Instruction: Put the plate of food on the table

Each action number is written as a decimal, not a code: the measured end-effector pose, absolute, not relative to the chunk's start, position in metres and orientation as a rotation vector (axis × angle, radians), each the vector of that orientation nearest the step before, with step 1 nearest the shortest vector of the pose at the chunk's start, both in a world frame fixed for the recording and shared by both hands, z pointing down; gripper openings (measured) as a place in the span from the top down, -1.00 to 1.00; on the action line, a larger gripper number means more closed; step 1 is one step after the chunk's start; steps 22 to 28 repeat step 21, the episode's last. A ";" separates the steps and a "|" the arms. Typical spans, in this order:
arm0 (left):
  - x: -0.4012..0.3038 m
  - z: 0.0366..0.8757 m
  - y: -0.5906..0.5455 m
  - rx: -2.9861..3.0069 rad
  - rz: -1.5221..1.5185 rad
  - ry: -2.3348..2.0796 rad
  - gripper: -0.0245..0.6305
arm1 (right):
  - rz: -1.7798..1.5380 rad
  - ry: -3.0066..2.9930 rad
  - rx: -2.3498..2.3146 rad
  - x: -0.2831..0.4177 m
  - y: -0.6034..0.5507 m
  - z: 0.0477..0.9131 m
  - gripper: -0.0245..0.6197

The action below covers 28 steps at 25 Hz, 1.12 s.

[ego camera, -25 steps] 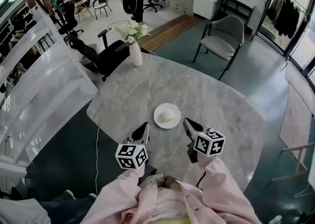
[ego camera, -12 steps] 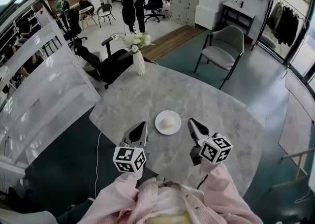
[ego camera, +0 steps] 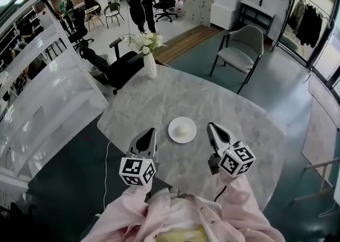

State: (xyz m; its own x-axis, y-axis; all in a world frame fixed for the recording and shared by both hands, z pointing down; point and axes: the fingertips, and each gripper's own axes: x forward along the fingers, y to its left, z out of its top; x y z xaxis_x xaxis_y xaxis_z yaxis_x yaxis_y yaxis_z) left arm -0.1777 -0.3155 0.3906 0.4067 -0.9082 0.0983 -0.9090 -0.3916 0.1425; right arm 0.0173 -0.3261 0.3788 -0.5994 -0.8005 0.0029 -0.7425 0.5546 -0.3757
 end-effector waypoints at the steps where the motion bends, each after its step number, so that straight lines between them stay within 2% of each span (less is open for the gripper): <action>1: -0.179 0.391 -0.316 2.483 0.008 -1.625 0.95 | -0.511 2.619 -1.315 0.017 -0.327 0.379 0.91; 28: -0.202 0.396 -0.321 2.461 0.027 -1.681 0.95 | -0.467 2.590 -1.430 0.029 -0.334 0.389 0.91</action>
